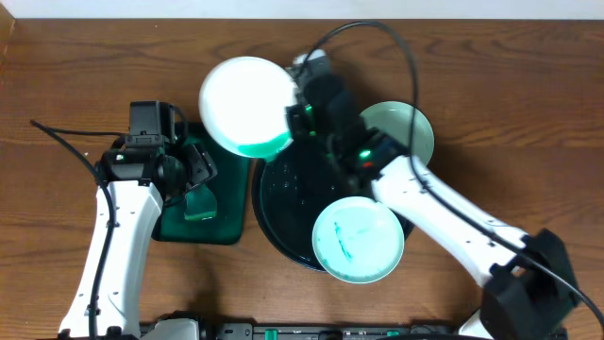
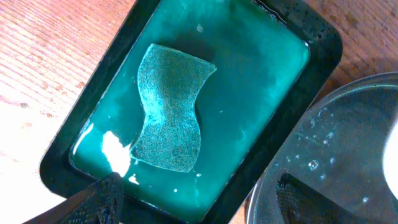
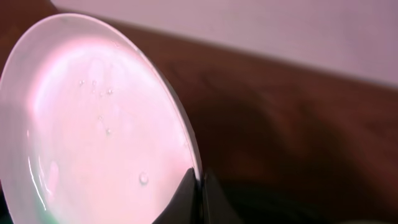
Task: Clean dirty plates on tray and stack at the side
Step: 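Lift the white plate with the right gripper and carry it right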
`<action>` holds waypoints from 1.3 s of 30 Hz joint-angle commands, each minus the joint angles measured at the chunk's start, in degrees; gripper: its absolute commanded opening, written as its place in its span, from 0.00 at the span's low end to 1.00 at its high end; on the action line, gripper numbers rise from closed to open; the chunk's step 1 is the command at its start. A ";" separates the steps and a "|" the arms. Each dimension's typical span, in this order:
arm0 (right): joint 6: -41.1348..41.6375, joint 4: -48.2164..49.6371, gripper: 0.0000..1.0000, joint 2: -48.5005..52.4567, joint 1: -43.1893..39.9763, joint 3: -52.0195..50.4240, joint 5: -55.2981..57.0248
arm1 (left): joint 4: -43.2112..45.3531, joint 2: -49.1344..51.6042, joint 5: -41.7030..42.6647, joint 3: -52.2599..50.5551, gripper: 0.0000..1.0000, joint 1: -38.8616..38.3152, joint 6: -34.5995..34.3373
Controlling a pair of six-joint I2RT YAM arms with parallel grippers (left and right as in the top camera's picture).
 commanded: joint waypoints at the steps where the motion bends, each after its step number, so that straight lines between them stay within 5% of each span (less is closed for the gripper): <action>1: -4.26 5.33 0.01 4.50 3.41 1.25 5.18 | -0.20 0.00 -0.11 0.96 0.79 0.35 0.13; 16: -33.68 25.11 0.01 8.46 12.28 1.25 14.36 | -0.17 0.00 -0.11 0.96 0.79 0.35 0.13; 39: -45.13 27.85 0.01 7.41 13.40 1.25 15.96 | -0.17 0.00 -0.11 0.96 0.80 0.35 0.13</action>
